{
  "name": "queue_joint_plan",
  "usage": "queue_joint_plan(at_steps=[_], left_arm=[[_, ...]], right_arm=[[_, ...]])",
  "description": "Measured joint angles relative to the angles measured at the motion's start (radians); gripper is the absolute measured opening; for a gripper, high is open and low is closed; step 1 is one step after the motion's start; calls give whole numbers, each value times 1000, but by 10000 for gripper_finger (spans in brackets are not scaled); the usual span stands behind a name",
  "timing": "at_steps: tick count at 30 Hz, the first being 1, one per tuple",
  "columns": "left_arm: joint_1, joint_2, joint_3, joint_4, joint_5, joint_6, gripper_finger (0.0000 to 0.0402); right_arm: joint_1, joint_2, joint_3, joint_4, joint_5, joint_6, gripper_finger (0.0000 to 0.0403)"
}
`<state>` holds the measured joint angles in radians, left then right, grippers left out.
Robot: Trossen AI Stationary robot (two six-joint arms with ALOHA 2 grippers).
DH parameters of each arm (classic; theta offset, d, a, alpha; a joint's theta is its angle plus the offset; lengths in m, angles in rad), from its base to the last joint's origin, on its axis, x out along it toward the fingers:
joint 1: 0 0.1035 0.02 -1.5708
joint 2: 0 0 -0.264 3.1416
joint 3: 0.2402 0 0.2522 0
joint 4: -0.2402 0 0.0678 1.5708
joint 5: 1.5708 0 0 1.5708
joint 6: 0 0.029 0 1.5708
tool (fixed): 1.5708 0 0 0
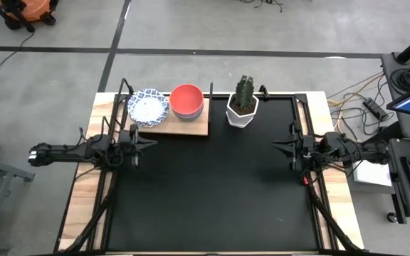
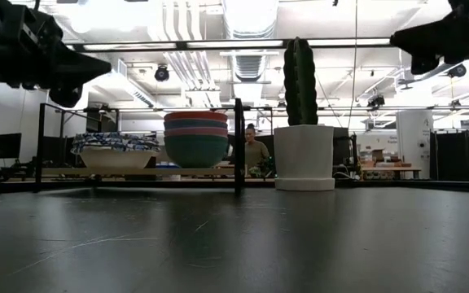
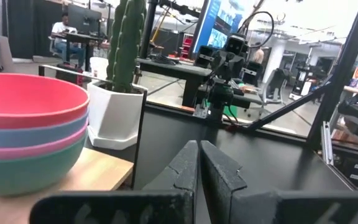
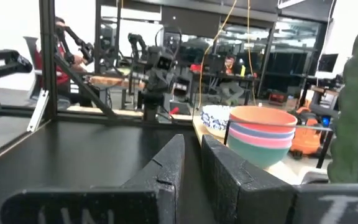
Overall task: Place and stack bowls onto a shelf
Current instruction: Return to Home Position
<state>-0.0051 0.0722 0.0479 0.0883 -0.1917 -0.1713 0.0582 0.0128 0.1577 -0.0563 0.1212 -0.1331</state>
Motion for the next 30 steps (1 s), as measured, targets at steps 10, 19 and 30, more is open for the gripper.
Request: queue_joint_plan(at_steps=[10, 19, 30], left_arm=[[-1, -73, -38, -39, 6, -37, 0], [0, -60, -36, -40, -22, -48, 0], [0, -51, -36, -37, -32, -48, 0]], right_arm=[[0, -12, -85, 62, -90, 1, 47], [0, -5, -145, 145, -200, 15, 40], [0, 22, -145, 125, -173, 55, 20]])
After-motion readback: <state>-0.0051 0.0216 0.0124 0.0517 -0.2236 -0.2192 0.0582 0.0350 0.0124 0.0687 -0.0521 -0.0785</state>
